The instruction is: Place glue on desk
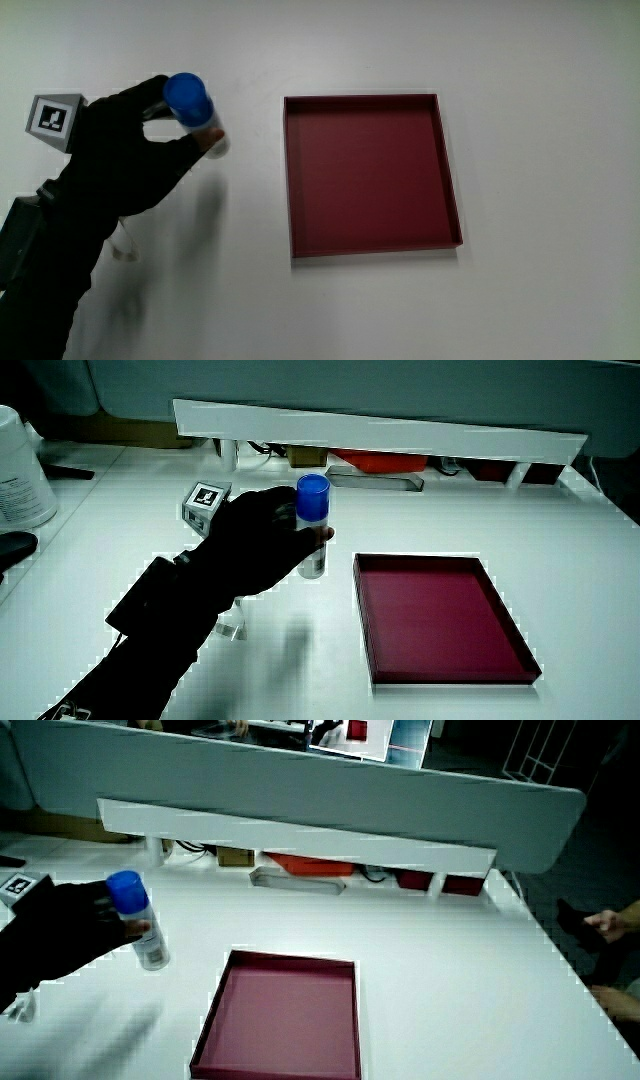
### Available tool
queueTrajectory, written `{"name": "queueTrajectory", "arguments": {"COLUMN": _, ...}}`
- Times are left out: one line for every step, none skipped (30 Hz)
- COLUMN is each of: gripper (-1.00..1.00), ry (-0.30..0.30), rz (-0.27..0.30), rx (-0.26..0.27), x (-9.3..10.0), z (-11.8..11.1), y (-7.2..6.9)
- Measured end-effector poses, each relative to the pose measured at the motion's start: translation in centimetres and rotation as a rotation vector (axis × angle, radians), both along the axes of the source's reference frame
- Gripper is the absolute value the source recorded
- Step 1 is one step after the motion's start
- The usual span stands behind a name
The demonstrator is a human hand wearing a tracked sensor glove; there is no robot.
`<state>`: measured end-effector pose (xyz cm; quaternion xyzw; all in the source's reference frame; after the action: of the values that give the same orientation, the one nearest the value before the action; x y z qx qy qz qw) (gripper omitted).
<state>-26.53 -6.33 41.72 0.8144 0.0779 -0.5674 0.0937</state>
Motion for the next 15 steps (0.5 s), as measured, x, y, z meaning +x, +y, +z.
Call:
{"name": "queueTrajectory", "arguments": {"gripper": 0.0, "ry": -0.006, "rz": -0.01, "rx": -0.006, "x": -0.4, "z": 0.4, "y": 0.0}}
{"name": "queueTrajectory", "arguments": {"gripper": 0.0, "ry": -0.025, "rz": -0.029, "rx": -0.016, "x": -0.9, "z": 1.0, "y": 0.0}}
{"name": "queueTrajectory", "arguments": {"gripper": 0.0, "ry": -0.017, "rz": -0.034, "rx": -0.014, "x": -1.3, "z": 1.5, "y": 0.1}}
{"name": "queueTrajectory", "arguments": {"gripper": 0.0, "ry": -0.028, "rz": -0.046, "rx": -0.021, "x": -1.6, "z": 1.8, "y": 0.1}}
{"name": "queueTrajectory", "arguments": {"gripper": 0.0, "ry": -0.046, "rz": -0.058, "rx": -0.026, "x": -2.0, "z": 2.3, "y": 0.1}}
{"name": "queueTrajectory", "arguments": {"gripper": 0.0, "ry": -0.065, "rz": -0.069, "rx": -0.036, "x": -2.3, "z": 2.8, "y": 0.2}}
{"name": "queueTrajectory", "arguments": {"gripper": 0.0, "ry": -0.066, "rz": -0.08, "rx": -0.046, "x": -2.5, "z": 3.1, "y": 0.2}}
{"name": "queueTrajectory", "arguments": {"gripper": 0.0, "ry": -0.079, "rz": -0.087, "rx": -0.054, "x": -2.8, "z": 3.5, "y": 0.2}}
{"name": "queueTrajectory", "arguments": {"gripper": 0.0, "ry": -0.086, "rz": -0.092, "rx": -0.05, "x": -3.0, "z": 3.9, "y": 0.3}}
{"name": "queueTrajectory", "arguments": {"gripper": 0.0, "ry": -0.075, "rz": -0.103, "rx": -0.065, "x": -3.0, "z": 4.0, "y": 0.4}}
{"name": "queueTrajectory", "arguments": {"gripper": 0.0, "ry": -0.083, "rz": -0.11, "rx": -0.06, "x": -3.3, "z": 4.5, "y": 0.4}}
{"name": "queueTrajectory", "arguments": {"gripper": 0.0, "ry": -0.086, "rz": -0.114, "rx": -0.067, "x": -3.3, "z": 4.6, "y": 0.5}}
{"name": "queueTrajectory", "arguments": {"gripper": 0.0, "ry": -0.088, "rz": -0.113, "rx": -0.065, "x": -3.4, "z": 4.9, "y": 0.5}}
{"name": "queueTrajectory", "arguments": {"gripper": 0.0, "ry": -0.111, "rz": -0.12, "rx": -0.075, "x": -3.6, "z": 5.3, "y": 0.6}}
{"name": "queueTrajectory", "arguments": {"gripper": 0.0, "ry": -0.094, "rz": -0.118, "rx": -0.071, "x": -3.4, "z": 5.3, "y": 0.6}}
